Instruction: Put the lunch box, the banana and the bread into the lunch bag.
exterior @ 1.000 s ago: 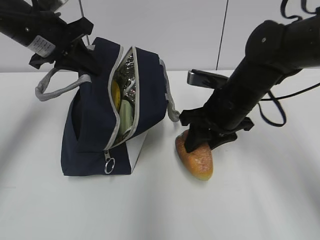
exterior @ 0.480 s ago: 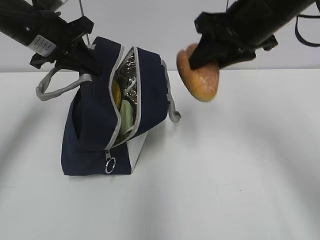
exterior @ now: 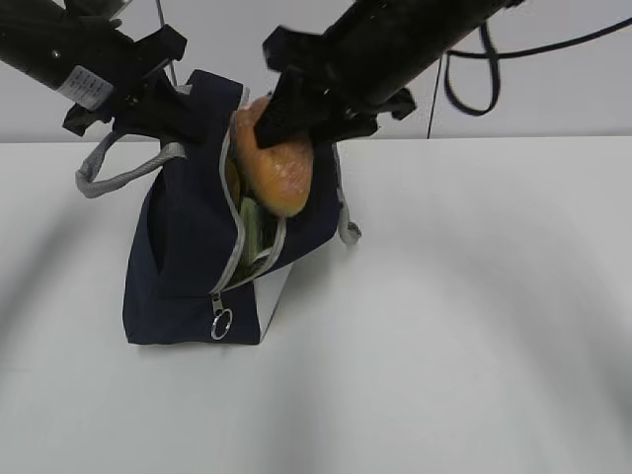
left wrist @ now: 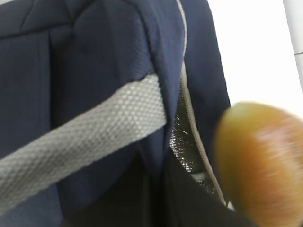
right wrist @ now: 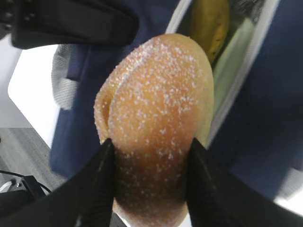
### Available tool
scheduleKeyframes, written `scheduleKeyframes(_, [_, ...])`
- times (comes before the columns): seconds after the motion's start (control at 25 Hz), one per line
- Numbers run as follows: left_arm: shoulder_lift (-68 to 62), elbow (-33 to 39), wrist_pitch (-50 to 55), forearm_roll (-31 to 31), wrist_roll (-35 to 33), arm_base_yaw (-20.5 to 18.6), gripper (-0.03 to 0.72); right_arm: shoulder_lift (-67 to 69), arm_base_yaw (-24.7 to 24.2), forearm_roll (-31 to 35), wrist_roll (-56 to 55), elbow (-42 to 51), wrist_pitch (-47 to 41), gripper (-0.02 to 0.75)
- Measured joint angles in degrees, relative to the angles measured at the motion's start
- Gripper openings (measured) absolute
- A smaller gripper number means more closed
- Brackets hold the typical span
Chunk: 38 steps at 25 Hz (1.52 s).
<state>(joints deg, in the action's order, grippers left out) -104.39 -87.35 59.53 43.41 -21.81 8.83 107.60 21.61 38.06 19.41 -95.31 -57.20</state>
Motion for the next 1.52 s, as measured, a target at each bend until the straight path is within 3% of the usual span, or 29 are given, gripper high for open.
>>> scheduleKeyframes(0.36, [0.0,0.0,1.04,0.13,0.0,0.0,-0.003,9.12,0.52,1.58,0.11,-2.64,6.59,0.332])
scheduleKeyframes(0.6, [0.0,0.0,1.64,0.13,0.0,-0.22,-0.003,10.6,0.42,1.11,0.11,-7.48,4.22,0.557])
scheduleKeyframes(0.68, [0.0,0.0,1.72,0.08,0.0,-0.28,-0.003,10.6,0.42,0.01,-0.01,-9.94,1.84,0.585])
scheduleKeyframes(1.16, [0.0,0.0,1.88,0.08,-0.21,-0.38,-0.003,10.6,-1.42,-17.44,-9.71,-19.31,-11.83,0.592])
scheduleKeyframes(1.52, [0.0,0.0,1.88,0.08,-0.46,-0.38,-0.003,11.38,-3.26,-19.35,-10.42,-19.35,-13.21,0.585])
